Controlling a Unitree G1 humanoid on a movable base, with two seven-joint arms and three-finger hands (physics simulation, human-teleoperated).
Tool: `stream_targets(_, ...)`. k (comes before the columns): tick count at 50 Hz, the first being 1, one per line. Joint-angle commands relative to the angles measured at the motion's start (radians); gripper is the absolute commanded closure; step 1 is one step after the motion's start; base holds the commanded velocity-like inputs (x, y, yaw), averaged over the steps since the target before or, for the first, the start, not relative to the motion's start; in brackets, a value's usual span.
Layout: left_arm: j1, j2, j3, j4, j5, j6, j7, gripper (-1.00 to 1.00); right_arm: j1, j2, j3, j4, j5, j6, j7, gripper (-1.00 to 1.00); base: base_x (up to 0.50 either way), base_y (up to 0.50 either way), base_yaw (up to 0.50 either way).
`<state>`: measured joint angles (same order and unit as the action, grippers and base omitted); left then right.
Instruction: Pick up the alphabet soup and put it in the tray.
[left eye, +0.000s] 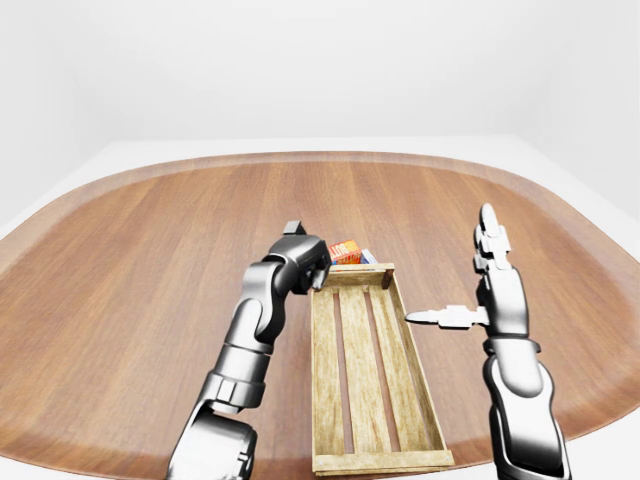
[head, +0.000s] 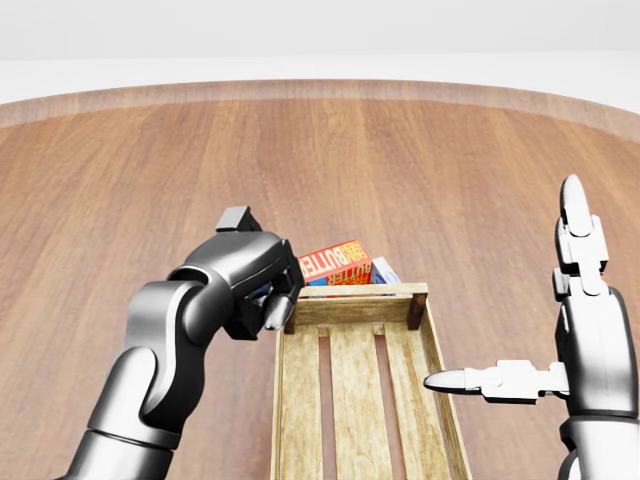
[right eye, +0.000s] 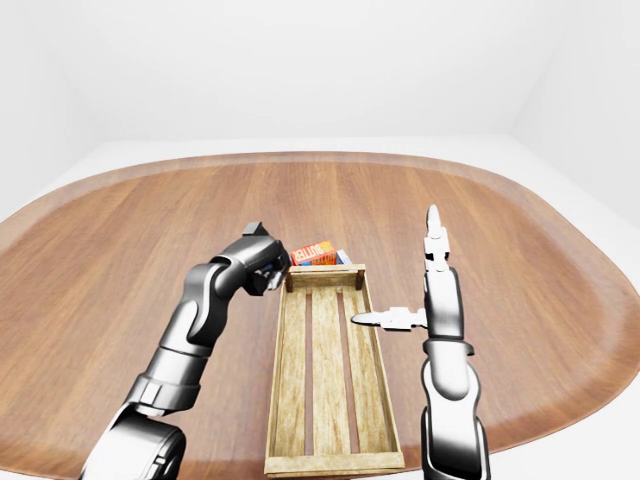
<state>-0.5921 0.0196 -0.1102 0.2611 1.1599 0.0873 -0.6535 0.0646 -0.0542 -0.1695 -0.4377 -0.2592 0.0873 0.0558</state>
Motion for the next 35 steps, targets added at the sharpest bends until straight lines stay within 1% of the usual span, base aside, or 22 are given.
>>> stream_targets(1,-0.022,-0.033,-0.016,0.022,0.012,0.0,0.027,1.0,0.001,0.0,-0.004,0.004,0.004,0.0,0.007,-1.0,0.0,0.0,0.0)
stream_targets(7,-0.025,-0.049,-0.025,0.025,0.013,0.0,0.029,1.0,0.003,0.001,-0.005,0.0,0.004,0.0,0.009,-1.0,0.0,0.0,0.0)
stream_targets(18,-0.025,-0.101,-0.056,0.009,0.018,0.0,0.019,1.0,0.007,0.002,-0.007,-0.011,0.006,0.0,0.013,-1.0,0.0,0.0,0.0)
stream_targets(30,-0.055,-0.159,-0.082,0.096,0.01,0.0,0.066,1.0,0.005,0.001,-0.008,-0.008,0.008,0.0,0.013,-1.0,0.0,0.0,0.0)
stream_targets(35,-0.031,-0.177,-0.103,0.132,0.019,0.0,0.094,1.0,0.004,0.001,-0.011,-0.008,0.011,0.0,0.014,-1.0,0.0,0.0,0.0)
